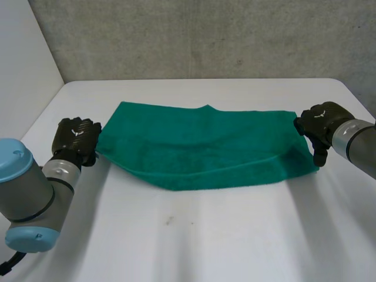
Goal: Fold the towel.
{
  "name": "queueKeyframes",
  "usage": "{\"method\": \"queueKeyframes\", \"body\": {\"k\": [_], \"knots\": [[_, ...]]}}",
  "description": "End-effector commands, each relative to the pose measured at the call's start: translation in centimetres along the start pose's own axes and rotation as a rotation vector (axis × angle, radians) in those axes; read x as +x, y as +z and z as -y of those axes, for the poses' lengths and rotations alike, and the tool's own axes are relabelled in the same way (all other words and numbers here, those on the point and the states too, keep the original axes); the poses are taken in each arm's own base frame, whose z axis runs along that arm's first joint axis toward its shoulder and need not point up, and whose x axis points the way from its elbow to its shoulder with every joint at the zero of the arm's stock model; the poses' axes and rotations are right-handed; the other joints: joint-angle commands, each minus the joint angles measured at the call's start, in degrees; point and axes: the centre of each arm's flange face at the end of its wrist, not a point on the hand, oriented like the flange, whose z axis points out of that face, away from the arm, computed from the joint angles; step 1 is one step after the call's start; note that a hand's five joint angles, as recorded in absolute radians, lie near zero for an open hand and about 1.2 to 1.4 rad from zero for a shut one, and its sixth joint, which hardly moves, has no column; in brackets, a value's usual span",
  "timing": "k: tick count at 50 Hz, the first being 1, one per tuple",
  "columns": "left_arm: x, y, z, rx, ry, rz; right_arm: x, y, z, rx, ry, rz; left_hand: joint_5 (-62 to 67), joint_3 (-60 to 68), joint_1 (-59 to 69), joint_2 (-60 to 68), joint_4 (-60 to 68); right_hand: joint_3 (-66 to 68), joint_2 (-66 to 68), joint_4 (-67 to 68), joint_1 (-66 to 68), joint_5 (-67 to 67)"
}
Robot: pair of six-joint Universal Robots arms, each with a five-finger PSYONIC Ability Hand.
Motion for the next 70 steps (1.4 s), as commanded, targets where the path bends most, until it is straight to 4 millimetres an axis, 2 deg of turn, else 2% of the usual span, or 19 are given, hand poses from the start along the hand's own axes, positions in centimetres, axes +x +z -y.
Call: {"method": "queueKeyframes", "body": {"k": [1, 4, 8, 9, 10, 14, 17, 18, 20, 21, 26, 33, 38, 55, 59, 65, 66, 67, 70], "knots": [[0.0, 0.0, 0.0, 0.001, 0.000, 0.000, -0.4, 0.0, 0.1, 0.021, -0.003, 0.019, 14.5, 11.6, 14.9, 11.3, 11.5, 0.8, 0.6, 0.7, 4.1, 0.7], [0.0, 0.0, 0.0, 0.001, 0.000, 0.000, -0.3, 0.1, 0.5, 0.040, -0.006, 0.020, 14.5, 11.6, 14.9, 11.3, 11.5, 1.0, 0.7, 0.9, 4.2, 0.9], [0.0, 0.0, 0.0, 0.000, 0.000, -0.001, -0.6, 1.8, 0.7, 0.073, -0.009, 0.035, 14.5, 11.6, 14.9, 11.3, 11.5, 2.0, 1.7, 1.9, 5.2, 1.9], [0.0, 0.0, 0.0, 0.000, 0.000, -0.001, -0.6, 2.3, 0.6, 0.071, -0.006, 0.035, 14.5, 11.6, 14.9, 11.3, 11.5, 2.3, 2.1, 2.2, 5.6, 2.2], [0.0, 0.0, 0.0, 0.000, 0.000, -0.001, -0.7, 3.7, 0.3, 0.064, 0.006, 0.037, 14.5, 11.6, 14.9, 11.3, 11.5, 3.3, 3.1, 3.2, 6.6, 3.2], [0.1, -0.2, -0.2, -0.006, 0.000, -0.003, -0.9, 5.7, -0.1, 0.050, 0.063, 0.040, 14.5, 11.6, 14.9, 11.3, 11.5, 4.3, 4.1, 4.3, 7.6, 4.2], [0.1, -0.2, -0.2, -0.006, 0.000, -0.003, -0.9, 6.1, -0.3, 0.043, 0.078, 0.039, 14.5, 11.6, 14.9, 11.3, 11.5, 4.5, 4.3, 4.4, 7.8, 4.4], [0.1, -0.2, -0.2, -0.006, 0.000, -0.003, -1.1, 7.7, -1.1, -0.002, 0.123, 0.038, 14.5, 11.6, 14.9, 11.3, 11.5, 5.8, 5.6, 5.8, 9.1, 5.7], [0.0, -0.1, -0.2, -0.006, 0.000, -0.002, -1.2, 8.0, -1.3, -0.014, 0.134, 0.038, 14.5, 11.6, 14.9, 11.3, 11.5, 5.8, 5.6, 5.8, 9.1, 5.7], [0.0, -0.1, -0.2, -0.006, 0.000, -0.002, -1.3, 8.9, -1.7, -0.039, 0.154, 0.031, 14.5, 11.6, 14.9, 11.3, 11.5, 6.2, 5.9, 6.1, 9.4, 6.1], [0.0, -0.1, -0.2, -0.007, 0.000, -0.001, -1.4, 9.8, -1.8, -0.070, 0.210, 0.028, 14.5, 11.6, 14.9, 11.3, 11.5, 6.7, 6.4, 6.6, 10.0, 6.6], [0.0, -0.1, -0.2, -0.006, 0.001, 0.000, -1.2, 10.4, -2.3, -0.118, 0.331, 0.046, 14.5, 11.6, 14.9, 11.3, 11.5, 6.7, 6.4, 6.6, 10.0, 6.6], [0.0, -0.1, -0.2, -0.006, 0.003, 0.000, -1.5, 10.6, -2.5, -0.133, 0.345, 0.054, 14.5, 11.6, 14.9, 11.3, 11.5, 8.7, 8.5, 8.6, 12.0, 8.6], [-0.1, 0.0, -0.2, -0.008, 0.010, 0.004, -1.7, 9.8, -3.0, -0.190, 0.347, 0.087, 14.5, 11.6, 14.9, 11.3, 11.5, 40.3, 40.1, 40.3, 43.6, 40.2], [-0.1, 0.0, -0.2, -0.008, 0.012, 0.004, -1.9, 9.7, -3.4, -0.211, 0.342, 0.097, 14.5, 11.6, 14.9, 11.3, 11.5, 51.3, 51.1, 51.3, 54.6, 51.3], [-0.2, 0.0, -0.3, -0.010, 0.011, 0.010, -2.4, 9.1, -3.8, -0.239, 0.328, 0.116, 14.5, 11.6, 14.9, 11.3, 11.5, 51.4, 51.1, 51.3, 54.6, 51.3], [-0.3, 0.1, -0.3, -0.012, 0.011, 0.012, -2.2, 9.0, -3.8, -0.239, 0.328, 0.111, 14.5, 11.6, 14.9, 11.3, 11.5, 33.4, 33.2, 33.4, 36.7, 33.3], [-0.3, 0.1, -0.3, -0.012, 0.011, 0.012, -2.2, 9.0, -3.9, -0.241, 0.330, 0.110, 14.5, 11.6, 14.9, 11.3, 11.5, 21.9, 21.7, 21.9, 25.2, 21.8], [-0.4, 0.1, -0.4, -0.012, 0.011, 0.014, -1.9, 8.9, -4.4, -0.246, 0.335, 0.102, 14.5, 11.6, 14.9, 11.3, 11.5, 18.6, 18.4, 18.6, 21.9, 18.5]]}}
